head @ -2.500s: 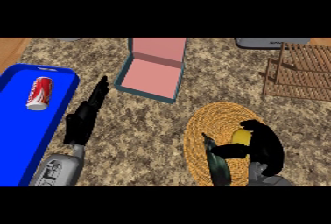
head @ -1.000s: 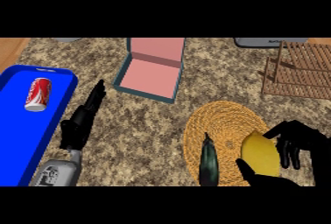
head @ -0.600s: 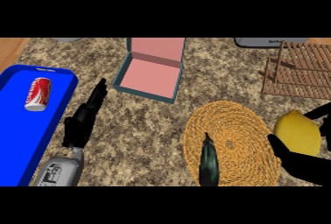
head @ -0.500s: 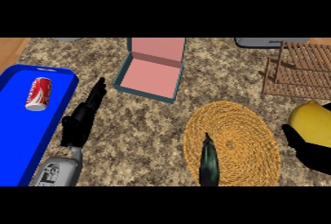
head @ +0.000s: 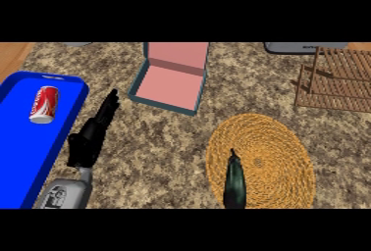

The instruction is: Pick the lemon from the placemat and place it in the tiered shelf

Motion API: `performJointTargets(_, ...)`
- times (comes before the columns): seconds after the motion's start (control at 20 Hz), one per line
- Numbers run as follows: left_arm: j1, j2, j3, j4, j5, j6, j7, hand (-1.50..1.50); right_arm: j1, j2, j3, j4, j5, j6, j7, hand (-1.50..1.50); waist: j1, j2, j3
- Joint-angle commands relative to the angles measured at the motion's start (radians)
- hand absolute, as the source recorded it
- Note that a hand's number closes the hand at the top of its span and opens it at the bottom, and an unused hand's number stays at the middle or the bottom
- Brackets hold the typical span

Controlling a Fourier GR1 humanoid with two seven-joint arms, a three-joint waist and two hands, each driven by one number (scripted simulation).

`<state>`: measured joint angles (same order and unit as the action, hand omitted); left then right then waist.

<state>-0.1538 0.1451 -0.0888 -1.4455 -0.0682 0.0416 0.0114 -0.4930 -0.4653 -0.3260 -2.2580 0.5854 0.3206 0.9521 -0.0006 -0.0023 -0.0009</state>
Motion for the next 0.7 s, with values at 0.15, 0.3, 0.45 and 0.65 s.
performJointTargets(0.15,-0.021,0.010,0.030,0.037,0.006,-0.037,-0.016,0.00,-0.166,-0.125,-0.055,0.167,-0.017,0.019,0.026,1.50,0.003,0.002,0.000)
performJointTargets(0.3,0.014,0.006,0.022,0.005,-0.008,-0.029,-0.015,0.00,-0.123,-0.153,-0.149,0.257,-0.018,-0.034,-0.090,1.50,0.003,0.002,0.001)
performJointTargets(0.45,-0.035,-0.025,0.001,0.003,-0.037,0.002,0.034,0.00,-0.201,-0.224,-0.161,0.389,0.009,-0.064,-0.140,1.50,0.006,0.004,0.000)
performJointTargets(0.65,-0.042,0.014,0.046,-0.012,-0.004,-0.053,0.034,0.00,-0.191,-0.230,-0.103,0.444,0.042,-0.114,-0.202,1.50,0.007,0.003,0.000)
